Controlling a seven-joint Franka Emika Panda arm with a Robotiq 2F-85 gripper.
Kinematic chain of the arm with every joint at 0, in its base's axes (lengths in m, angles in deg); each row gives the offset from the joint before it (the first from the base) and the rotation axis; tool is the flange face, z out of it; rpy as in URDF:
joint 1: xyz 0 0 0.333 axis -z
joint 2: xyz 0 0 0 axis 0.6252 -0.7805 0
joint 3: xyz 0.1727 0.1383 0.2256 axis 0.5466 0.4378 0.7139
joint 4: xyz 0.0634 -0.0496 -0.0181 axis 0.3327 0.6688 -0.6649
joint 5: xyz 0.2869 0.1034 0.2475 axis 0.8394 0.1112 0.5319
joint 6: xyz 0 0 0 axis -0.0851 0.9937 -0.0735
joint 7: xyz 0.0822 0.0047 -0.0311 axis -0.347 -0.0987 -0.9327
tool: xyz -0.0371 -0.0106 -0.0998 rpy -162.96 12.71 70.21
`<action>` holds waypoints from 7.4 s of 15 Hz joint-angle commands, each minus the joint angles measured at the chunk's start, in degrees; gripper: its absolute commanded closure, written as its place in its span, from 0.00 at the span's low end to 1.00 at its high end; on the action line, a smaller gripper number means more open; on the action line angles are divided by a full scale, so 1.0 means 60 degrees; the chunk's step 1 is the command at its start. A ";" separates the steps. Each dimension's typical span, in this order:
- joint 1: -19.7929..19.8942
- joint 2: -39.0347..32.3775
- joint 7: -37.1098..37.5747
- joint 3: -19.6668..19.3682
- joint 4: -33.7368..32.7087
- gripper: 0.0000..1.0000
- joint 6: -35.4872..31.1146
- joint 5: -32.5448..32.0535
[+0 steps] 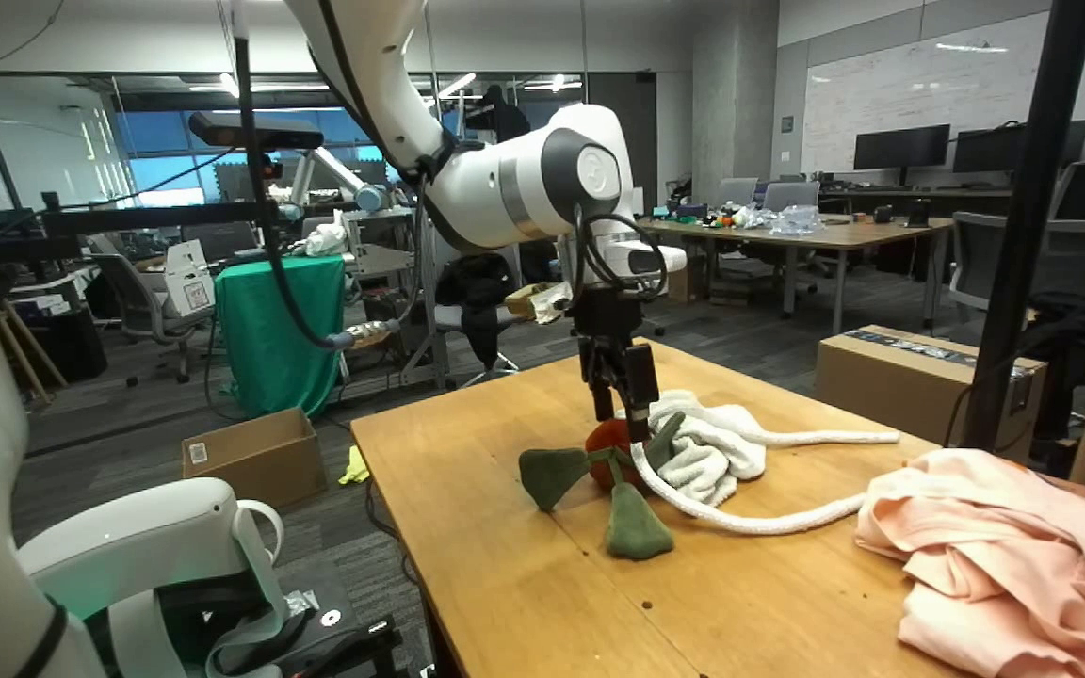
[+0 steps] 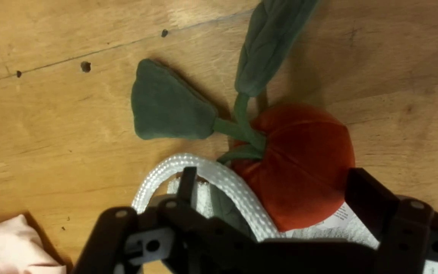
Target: Separate the clothes, rope and plush toy on the table
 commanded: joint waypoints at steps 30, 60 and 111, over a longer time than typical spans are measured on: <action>-0.0053 -0.0026 0.3823 -0.0135 0.0943 0.73 -0.1716 0.0995; 0.0647 0.0968 -1.0362 -0.0468 0.0326 0.81 0.3399 0.9883; -0.0875 -0.3494 -0.9979 0.1753 -0.5422 0.29 0.6659 0.5645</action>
